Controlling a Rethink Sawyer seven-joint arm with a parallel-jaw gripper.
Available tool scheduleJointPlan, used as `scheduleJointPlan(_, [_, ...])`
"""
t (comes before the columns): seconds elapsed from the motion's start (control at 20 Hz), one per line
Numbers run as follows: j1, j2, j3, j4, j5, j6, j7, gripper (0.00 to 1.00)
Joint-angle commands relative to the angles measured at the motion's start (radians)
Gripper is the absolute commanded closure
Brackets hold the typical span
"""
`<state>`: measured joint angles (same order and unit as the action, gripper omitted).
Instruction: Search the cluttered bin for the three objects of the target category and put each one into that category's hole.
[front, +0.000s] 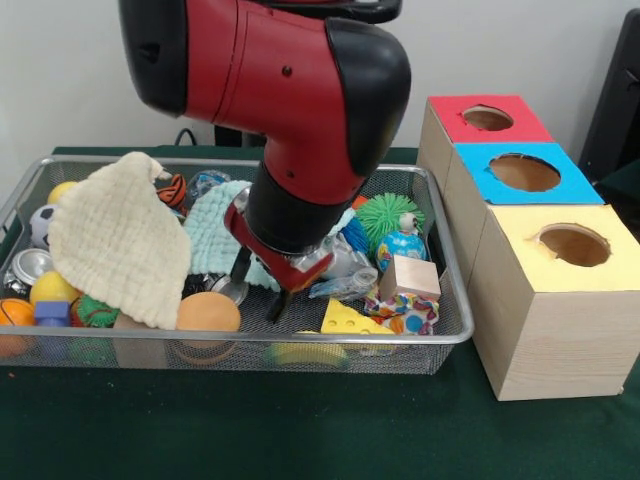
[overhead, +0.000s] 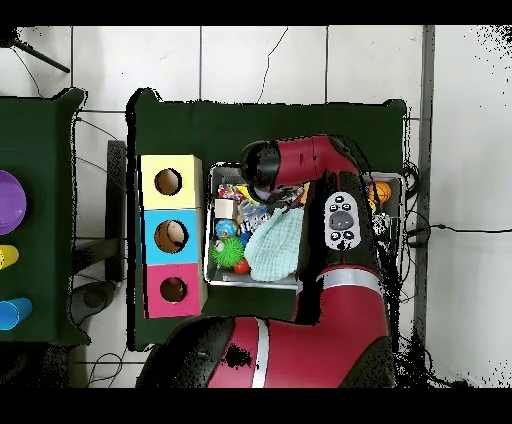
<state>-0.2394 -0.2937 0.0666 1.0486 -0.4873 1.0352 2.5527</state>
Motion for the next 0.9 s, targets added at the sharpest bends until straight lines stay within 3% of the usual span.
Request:
scheduleJointPlan(0.05, [-0.030, 0.074, 0.079, -0.042, -0.043, 0.085, -0.314, 0.00])
scheduleJointPlan(0.3, [-0.028, 0.063, 0.067, -0.041, -0.056, 0.080, -0.333, 0.00])
scheduleJointPlan(0.7, [-0.064, -0.102, 0.038, 0.092, -0.058, 0.110, -0.449, 0.00])
scheduleJointPlan(0.9, [-0.079, -0.112, 0.043, 0.099, -0.064, 0.106, -0.482, 0.00])
